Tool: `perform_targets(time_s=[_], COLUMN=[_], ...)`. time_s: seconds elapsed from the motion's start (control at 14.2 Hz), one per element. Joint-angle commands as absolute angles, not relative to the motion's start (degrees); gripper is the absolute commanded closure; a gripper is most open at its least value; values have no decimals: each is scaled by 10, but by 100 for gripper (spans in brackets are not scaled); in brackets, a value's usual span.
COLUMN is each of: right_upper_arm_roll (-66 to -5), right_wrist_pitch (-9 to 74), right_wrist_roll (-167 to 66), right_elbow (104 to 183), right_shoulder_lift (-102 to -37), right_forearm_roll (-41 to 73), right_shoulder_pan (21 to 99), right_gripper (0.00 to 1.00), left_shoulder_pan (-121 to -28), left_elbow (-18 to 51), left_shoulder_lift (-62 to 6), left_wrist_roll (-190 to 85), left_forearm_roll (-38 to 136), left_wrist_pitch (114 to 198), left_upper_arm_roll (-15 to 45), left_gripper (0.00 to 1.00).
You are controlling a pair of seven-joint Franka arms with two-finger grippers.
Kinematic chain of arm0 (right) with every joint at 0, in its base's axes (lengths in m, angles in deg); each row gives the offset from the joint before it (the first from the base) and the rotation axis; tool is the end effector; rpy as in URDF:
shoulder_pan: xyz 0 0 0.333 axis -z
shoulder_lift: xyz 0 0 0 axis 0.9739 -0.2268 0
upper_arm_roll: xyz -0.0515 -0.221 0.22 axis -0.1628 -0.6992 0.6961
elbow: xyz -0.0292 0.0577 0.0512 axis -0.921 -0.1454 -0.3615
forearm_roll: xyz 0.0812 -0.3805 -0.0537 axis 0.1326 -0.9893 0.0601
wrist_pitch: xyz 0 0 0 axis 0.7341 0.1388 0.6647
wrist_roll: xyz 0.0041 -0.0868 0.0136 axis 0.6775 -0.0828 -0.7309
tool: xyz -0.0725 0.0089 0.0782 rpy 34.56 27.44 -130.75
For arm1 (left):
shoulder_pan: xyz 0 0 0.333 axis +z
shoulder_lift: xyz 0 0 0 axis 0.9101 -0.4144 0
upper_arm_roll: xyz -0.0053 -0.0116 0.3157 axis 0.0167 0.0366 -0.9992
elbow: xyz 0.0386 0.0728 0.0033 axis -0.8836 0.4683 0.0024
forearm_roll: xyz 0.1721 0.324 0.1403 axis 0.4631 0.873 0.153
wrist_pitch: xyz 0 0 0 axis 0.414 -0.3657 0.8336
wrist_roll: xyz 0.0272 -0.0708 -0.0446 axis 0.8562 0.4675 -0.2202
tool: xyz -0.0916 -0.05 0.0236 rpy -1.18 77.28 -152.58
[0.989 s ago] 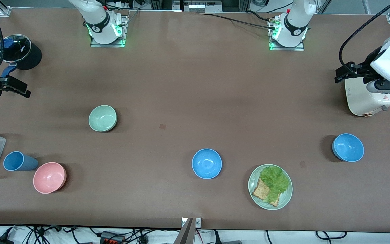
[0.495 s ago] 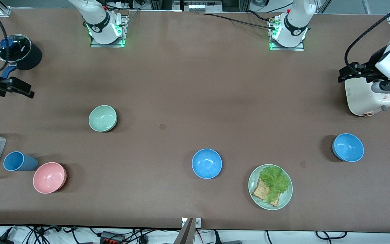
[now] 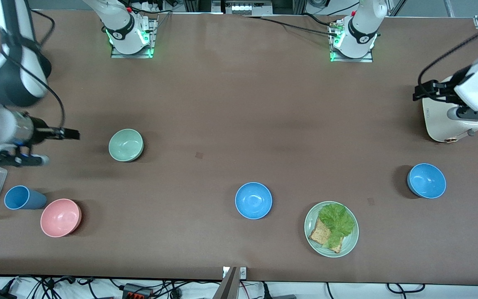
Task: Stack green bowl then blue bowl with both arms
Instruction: 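Grasp the green bowl with the right gripper while the left gripper reaches the blue bowl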
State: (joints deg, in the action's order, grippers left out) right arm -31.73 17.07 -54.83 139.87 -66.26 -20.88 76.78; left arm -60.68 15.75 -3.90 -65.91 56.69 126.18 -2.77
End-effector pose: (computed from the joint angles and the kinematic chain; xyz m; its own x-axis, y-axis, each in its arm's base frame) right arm 0.6243 -0.0142 0.3819 0.9616 -0.0101 -0.2744 -0.0073 -0.9999 0.0112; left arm 0.5415 0.0376 0.5300 0.9689 -0.0515 -0.2419 -0.0415 -0.9981 0.0464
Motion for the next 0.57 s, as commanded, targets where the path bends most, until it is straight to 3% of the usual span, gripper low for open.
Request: perform_targets(time_s=[0.0, 0.14, 0.49], right_upper_arm_roll=[-316, -316, -316], right_wrist_pitch=[260, 309, 342], right_wrist_roll=[-545, -546, -547], right_elbow=[1489, 1537, 1538], right_shoulder_lift=[-670, -685, -742], right_forearm_roll=[-218, -218, -215], right_shoulder_pan=[756, 748, 739], right_gripper=[0, 0, 0], left_shoulder_pan=[-576, -551, -509], left_elbow=[145, 144, 139], left_shoulder_lift=[-84, -131, -229], left_wrist_roll=[-693, -761, -895], left_forearm_roll=[568, 569, 569], left_wrist_pitch=[1305, 1369, 1501], left_upper_arm_roll=[-26, -26, -26], left_gripper=[0, 0, 0])
